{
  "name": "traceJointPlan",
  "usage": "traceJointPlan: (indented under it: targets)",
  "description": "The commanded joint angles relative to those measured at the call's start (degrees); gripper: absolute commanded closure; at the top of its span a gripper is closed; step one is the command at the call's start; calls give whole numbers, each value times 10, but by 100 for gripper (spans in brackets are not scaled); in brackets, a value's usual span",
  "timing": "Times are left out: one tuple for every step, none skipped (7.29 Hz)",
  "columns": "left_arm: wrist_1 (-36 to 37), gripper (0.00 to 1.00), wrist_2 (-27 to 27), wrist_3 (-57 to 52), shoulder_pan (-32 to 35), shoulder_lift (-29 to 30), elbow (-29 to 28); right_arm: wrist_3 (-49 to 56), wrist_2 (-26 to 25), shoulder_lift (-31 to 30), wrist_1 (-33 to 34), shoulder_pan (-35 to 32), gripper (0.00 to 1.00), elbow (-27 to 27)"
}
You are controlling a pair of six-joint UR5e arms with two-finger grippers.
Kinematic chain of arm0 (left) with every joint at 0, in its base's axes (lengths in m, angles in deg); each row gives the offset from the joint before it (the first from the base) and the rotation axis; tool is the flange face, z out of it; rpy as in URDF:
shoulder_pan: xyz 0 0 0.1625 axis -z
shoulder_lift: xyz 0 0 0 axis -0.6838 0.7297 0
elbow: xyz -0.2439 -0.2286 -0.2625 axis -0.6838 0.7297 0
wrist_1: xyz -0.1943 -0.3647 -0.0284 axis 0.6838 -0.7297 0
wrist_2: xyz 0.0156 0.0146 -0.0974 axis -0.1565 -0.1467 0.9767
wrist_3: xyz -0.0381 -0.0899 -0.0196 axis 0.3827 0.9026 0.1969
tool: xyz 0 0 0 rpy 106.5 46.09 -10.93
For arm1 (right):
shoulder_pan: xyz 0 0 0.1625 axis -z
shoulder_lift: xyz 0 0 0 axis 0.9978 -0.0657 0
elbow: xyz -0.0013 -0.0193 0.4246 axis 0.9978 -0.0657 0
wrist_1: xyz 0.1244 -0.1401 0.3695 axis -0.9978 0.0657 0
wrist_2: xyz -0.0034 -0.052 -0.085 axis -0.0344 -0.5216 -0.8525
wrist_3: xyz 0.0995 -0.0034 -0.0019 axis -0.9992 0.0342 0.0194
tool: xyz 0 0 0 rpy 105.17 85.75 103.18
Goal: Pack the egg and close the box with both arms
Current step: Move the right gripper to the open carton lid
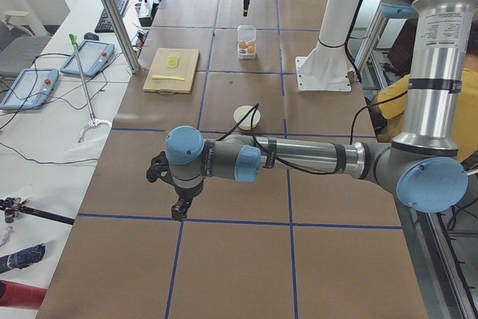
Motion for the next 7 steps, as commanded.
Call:
traceJointPlan:
  targets:
    - [0,0,1,0,-1,0,1,-56,-84,82,5,72,100,-27]
    - [0,0,1,0,-2,0,0,-59,-84,96,6,71,100,-31]
    - [0,0,1,0,-2,0,0,-59,-82,92,6,69,100,-30]
    - [0,0,1,0,-2,0,0,-59,-82,89,7,67,100,-29]
    - [0,0,1,0,-2,0,-1,-51,-75,89,44,50,100,-30]
    - [0,0,0,0,-2,0,-1,-41,-74,91,106,28,98,-25]
    - [0,0,0,-1,-2,0,-1,15,-72,77,119,5,97,-24]
